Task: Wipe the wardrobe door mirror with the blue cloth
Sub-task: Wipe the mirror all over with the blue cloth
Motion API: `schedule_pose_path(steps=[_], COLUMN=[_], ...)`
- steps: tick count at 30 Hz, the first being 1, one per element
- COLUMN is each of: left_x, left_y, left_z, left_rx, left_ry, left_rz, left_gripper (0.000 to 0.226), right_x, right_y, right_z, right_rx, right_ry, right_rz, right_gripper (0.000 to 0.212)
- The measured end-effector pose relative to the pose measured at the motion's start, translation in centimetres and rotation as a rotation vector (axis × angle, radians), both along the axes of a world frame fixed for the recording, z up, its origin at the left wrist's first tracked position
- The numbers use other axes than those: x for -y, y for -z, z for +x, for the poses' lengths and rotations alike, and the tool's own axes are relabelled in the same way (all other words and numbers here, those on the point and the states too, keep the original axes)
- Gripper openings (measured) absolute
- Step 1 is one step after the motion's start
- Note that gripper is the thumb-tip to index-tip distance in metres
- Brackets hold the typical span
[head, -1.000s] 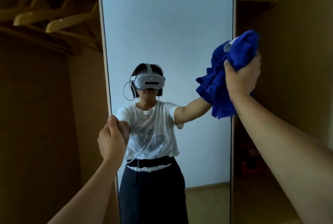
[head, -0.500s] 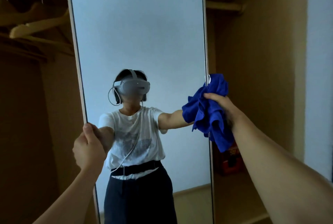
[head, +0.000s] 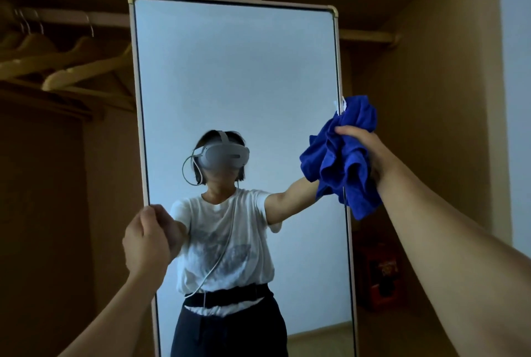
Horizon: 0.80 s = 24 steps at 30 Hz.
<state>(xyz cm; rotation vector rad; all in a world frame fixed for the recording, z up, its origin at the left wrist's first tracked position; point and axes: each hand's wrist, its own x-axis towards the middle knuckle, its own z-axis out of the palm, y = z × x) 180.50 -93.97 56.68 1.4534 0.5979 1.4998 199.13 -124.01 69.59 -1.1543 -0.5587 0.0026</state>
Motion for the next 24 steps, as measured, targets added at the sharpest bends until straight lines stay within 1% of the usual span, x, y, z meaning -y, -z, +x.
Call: schedule_pose_path(steps=[4, 8, 11, 13, 16, 19, 24], left_x=[0.2, -0.1, -0.4, -0.4, -0.3, -0.1, 0.1], left_y=[-4.9, -10.3, -12.8, -13.5, -13.5, -13.6, -13.7], left_z=[-0.3, -0.6, -0.5, -0.2, 0.3, 0.5, 0.5], left_rx=[0.080, 0.138, 0.153, 0.122, 0.065, 0.058, 0.068], left_ry=[-0.004, -0.011, 0.025, -0.003, -0.099, -0.178, -0.238], left_rz=[0.121, 0.153, 0.184, 0.188, 0.189, 0.192, 0.189], left_gripper=[0.026, 0.035, 0.041, 0.041, 0.046, 0.048, 0.056], right_x=[-0.1, -0.3, -0.5, -0.7, -0.5, 0.0, 0.0], right_y=[-2.3, -5.4, -6.8, -7.0, -6.9, -6.8, -8.8], right_z=[-0.3, -0.5, -0.5, -0.4, -0.3, -0.5, -1.7], right_rx=[0.016, 0.051, 0.058, 0.037, 0.023, 0.018, 0.029], right_ry=[0.039, 0.090, 0.103, 0.106, 0.071, 0.015, 0.106], right_rz=[0.017, 0.019, 0.025, 0.023, 0.017, 0.005, 0.032], right_gripper=[0.049, 0.052, 0.049, 0.047, 0.041, 0.032, 0.048])
